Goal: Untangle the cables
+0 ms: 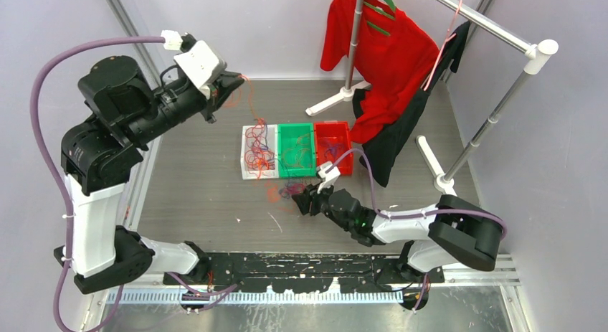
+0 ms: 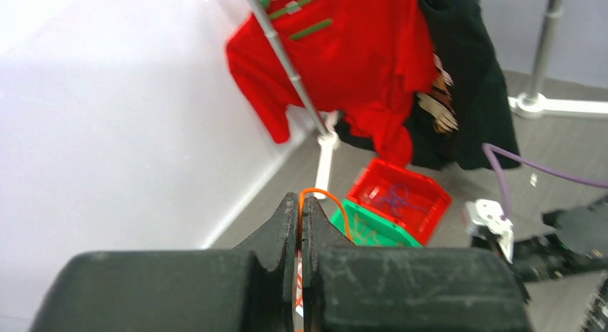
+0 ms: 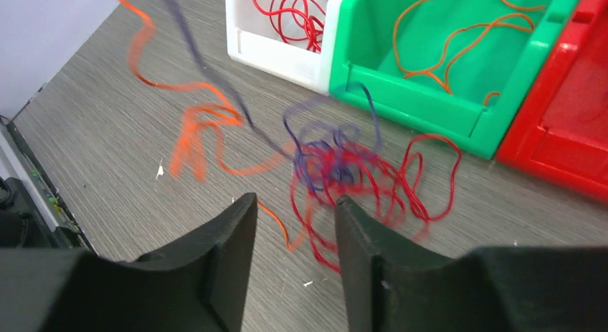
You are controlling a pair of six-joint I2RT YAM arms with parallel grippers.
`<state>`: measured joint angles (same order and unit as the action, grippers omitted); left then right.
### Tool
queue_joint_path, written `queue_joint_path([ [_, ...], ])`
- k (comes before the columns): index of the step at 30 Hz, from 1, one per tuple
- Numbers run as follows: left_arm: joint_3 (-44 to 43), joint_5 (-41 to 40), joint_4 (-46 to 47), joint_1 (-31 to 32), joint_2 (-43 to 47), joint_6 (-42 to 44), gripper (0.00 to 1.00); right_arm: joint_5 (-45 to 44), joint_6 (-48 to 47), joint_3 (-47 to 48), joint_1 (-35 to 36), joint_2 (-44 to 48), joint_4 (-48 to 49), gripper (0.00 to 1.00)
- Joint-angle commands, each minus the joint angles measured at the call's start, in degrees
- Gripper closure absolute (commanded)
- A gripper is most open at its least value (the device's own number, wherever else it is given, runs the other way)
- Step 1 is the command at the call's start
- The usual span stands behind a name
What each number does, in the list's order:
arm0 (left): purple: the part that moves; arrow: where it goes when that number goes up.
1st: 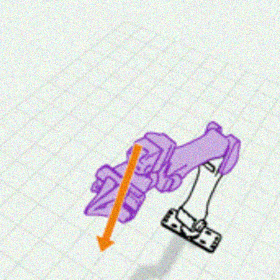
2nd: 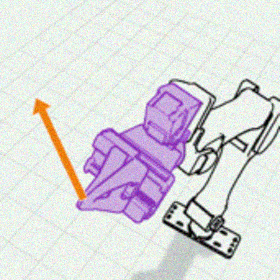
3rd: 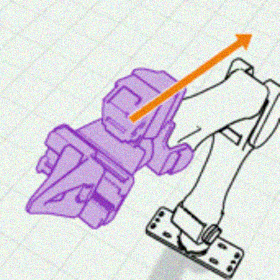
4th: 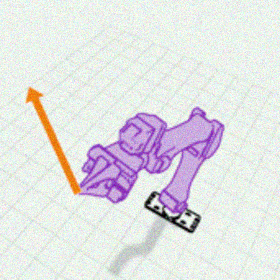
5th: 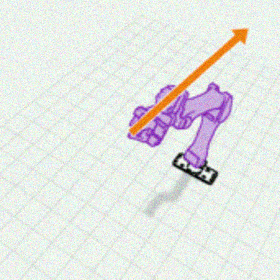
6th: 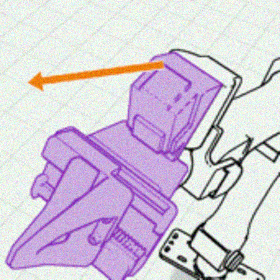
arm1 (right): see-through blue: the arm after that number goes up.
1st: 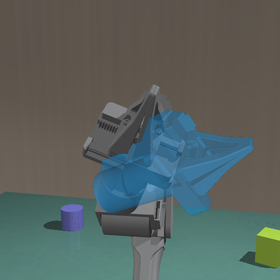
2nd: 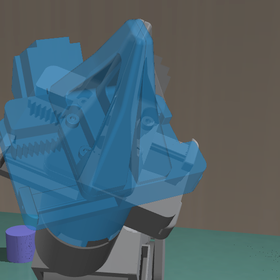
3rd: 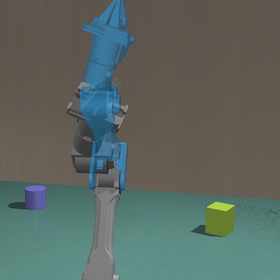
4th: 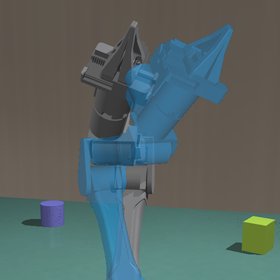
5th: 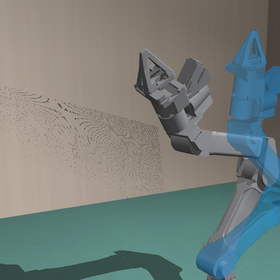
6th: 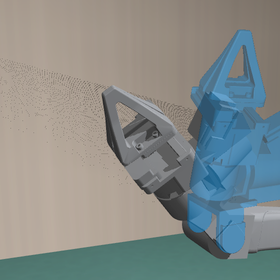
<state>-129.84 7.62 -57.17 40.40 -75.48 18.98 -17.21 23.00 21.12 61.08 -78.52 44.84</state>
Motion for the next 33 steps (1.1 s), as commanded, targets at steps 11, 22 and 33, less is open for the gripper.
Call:
queue_joint_path([
  [11, 4.30, -0.22, 9.22, 0.13, 4.57, 1.17, 1.00, -2.42, -1.73, 2.53, 0.53, 17.64, -7.65, 0.18],
  [22, 8.39, 2.21, 5.23, 0.20, 6.01, 0.67, 1.00, 12.26, -11.51, 29.26, 0.80, 16.95, -21.89, 0.16],
  [33, 10.09, 2.75, 4.78, 0.14, 6.66, 0.75, 1.00, 16.37, -11.11, 37.96, 0.88, 9.79, -24.91, 0.31],
])
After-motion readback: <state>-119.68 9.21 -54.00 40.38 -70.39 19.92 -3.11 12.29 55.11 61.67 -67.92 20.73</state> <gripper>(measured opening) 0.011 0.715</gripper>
